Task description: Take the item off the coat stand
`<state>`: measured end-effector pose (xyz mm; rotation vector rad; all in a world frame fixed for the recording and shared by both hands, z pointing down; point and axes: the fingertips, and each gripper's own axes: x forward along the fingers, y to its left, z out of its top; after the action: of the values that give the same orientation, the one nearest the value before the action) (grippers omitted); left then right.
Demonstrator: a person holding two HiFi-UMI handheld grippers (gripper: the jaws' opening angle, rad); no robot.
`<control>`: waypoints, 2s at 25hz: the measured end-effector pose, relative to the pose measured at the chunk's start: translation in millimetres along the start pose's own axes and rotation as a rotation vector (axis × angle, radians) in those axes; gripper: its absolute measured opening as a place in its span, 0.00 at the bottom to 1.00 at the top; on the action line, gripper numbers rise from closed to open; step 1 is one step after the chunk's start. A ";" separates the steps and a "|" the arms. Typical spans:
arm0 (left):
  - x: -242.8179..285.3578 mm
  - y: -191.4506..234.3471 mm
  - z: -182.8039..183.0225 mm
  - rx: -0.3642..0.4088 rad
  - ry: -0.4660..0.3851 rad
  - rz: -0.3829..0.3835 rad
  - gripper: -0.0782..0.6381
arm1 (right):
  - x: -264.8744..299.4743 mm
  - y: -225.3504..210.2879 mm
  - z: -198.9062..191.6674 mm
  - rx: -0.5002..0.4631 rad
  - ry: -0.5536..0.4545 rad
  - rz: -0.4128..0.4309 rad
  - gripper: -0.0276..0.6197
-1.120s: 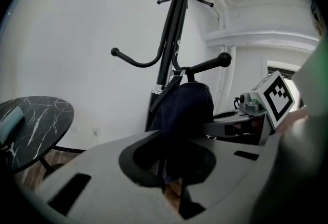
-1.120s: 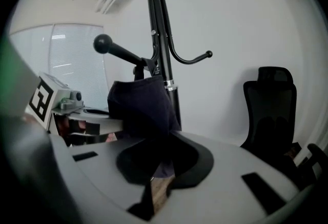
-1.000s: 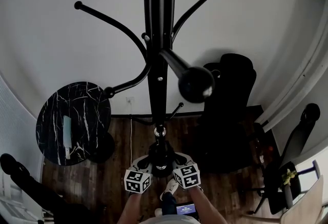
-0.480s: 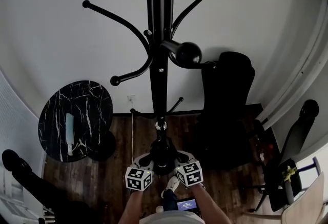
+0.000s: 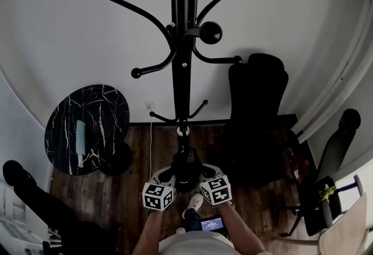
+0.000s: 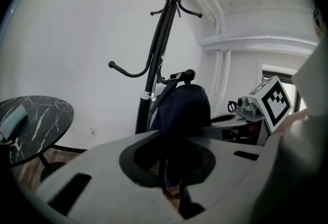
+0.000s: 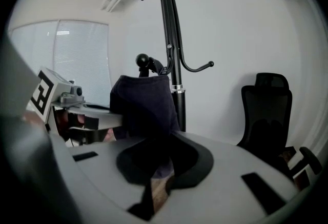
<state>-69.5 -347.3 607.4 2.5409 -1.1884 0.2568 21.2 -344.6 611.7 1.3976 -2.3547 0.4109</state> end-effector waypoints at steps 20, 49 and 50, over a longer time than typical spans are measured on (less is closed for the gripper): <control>-23.8 -19.8 9.9 -0.001 -0.035 -0.009 0.15 | -27.1 12.9 6.8 0.022 -0.052 -0.009 0.09; -91.4 -62.7 9.6 -0.016 -0.117 0.006 0.15 | -99.0 58.6 11.3 0.089 -0.139 0.026 0.09; -92.9 -63.2 10.4 -0.021 -0.121 0.010 0.15 | -100.8 59.3 13.2 0.090 -0.145 0.028 0.09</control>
<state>-79.8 -246.9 556.8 2.5645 -1.2414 0.0941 11.0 -244.5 550.6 1.4828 -2.5020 0.4414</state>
